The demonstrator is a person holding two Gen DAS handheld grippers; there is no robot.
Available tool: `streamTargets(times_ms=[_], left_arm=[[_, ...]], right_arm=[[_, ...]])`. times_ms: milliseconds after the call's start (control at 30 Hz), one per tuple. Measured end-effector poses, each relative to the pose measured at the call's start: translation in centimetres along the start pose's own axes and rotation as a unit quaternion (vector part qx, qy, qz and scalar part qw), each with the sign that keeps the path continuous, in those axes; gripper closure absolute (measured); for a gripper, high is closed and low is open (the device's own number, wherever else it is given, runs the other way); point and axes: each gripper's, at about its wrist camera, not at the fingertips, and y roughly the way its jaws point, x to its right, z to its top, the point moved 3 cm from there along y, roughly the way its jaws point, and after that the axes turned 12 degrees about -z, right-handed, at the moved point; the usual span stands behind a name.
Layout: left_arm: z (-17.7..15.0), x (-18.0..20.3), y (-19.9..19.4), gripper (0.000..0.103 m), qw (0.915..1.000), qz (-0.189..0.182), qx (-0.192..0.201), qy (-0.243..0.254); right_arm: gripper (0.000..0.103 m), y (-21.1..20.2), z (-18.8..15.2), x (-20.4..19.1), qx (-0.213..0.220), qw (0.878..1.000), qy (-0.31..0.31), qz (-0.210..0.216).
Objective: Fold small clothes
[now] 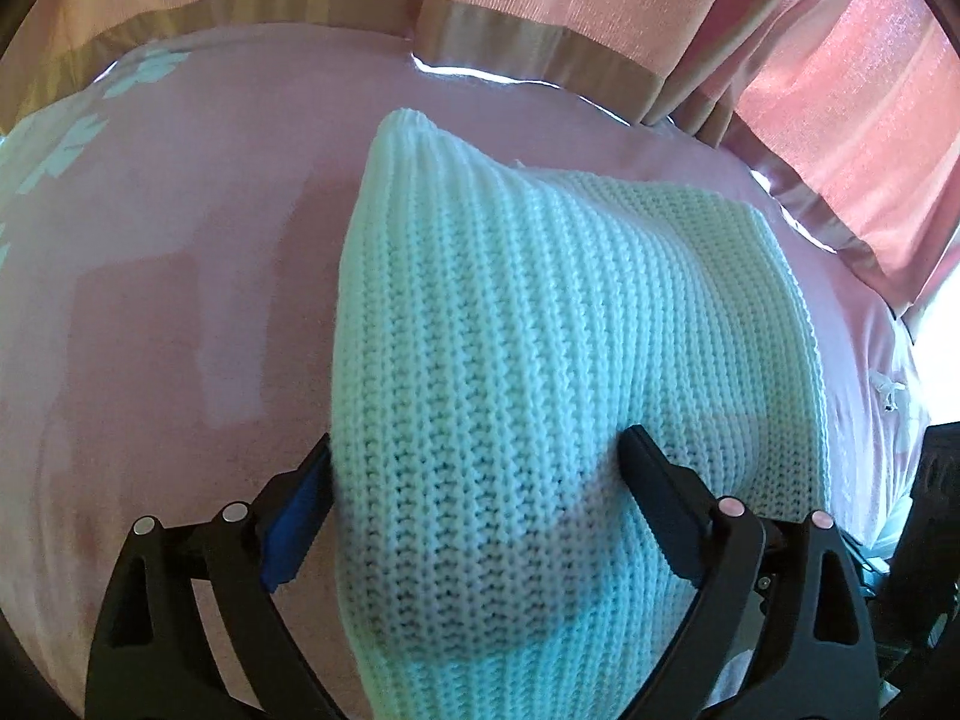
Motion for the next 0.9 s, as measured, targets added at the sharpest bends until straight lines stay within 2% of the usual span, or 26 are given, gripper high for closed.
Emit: streamTargets(times_ms=[167, 267, 333, 367, 400, 433, 500, 567, 667, 833, 900], left_arm=[[0.1, -0.1, 0.4, 0.012, 0.9999, -0.008, -0.003, -0.009], [0.1, -0.1, 0.3, 0.013, 0.9997, -0.019, -0.005, -0.016], [0.1, 0.0, 0.2, 0.024, 0.9996, -0.022, -0.002, -0.017], [0.1, 0.1, -0.1, 0.028, 0.9995, -0.029, 0.000, -0.015], [0.1, 0.2, -0.2, 0.037, 0.9994, -0.031, 0.002, -0.014], [0.2, 0.3, -0.5, 0.045, 0.9993, -0.035, 0.003, -0.014], [0.4, 0.4, -1.1, 0.053, 0.9989, -0.045, 0.006, -0.013], [0.6, 0.6, -1.7, 0.059, 0.9986, -0.052, 0.010, -0.009], [1.2, 1.3, -3.5, 0.061, 0.9976, -0.065, 0.024, -0.001], [2.1, 2.7, -9.6, 0.061, 0.9933, -0.082, 0.073, 0.037], [2.6, 3.0, -13.3, 0.061, 0.9891, -0.093, 0.102, 0.053]], right_arm=[[0.016, 0.2, 0.1, 0.1, 0.002, 1.000, 0.015, 0.003], [0.034, 0.0, 0.2, -0.1, 0.000, 0.999, 0.024, 0.023], [0.047, 0.2, 0.3, -0.3, -0.004, 0.999, 0.030, 0.038], [0.051, 0.1, 0.3, -0.4, -0.002, 0.998, 0.032, 0.045], [0.055, 0.0, 0.3, -0.3, -0.002, 0.998, 0.033, 0.050], [0.058, -0.1, 0.3, -0.3, -0.002, 0.998, 0.032, 0.050], [0.062, -0.4, 0.4, -0.4, 0.004, 0.998, 0.032, 0.049], [0.064, -1.2, 0.3, -0.8, 0.019, 0.999, 0.024, 0.042], [0.065, -4.0, 0.5, -1.9, 0.061, 0.997, 0.009, 0.046], [0.066, -9.7, 0.5, -4.6, 0.130, 0.990, -0.015, 0.058], [0.066, -12.4, 0.5, -6.3, 0.162, 0.984, -0.029, 0.068]])
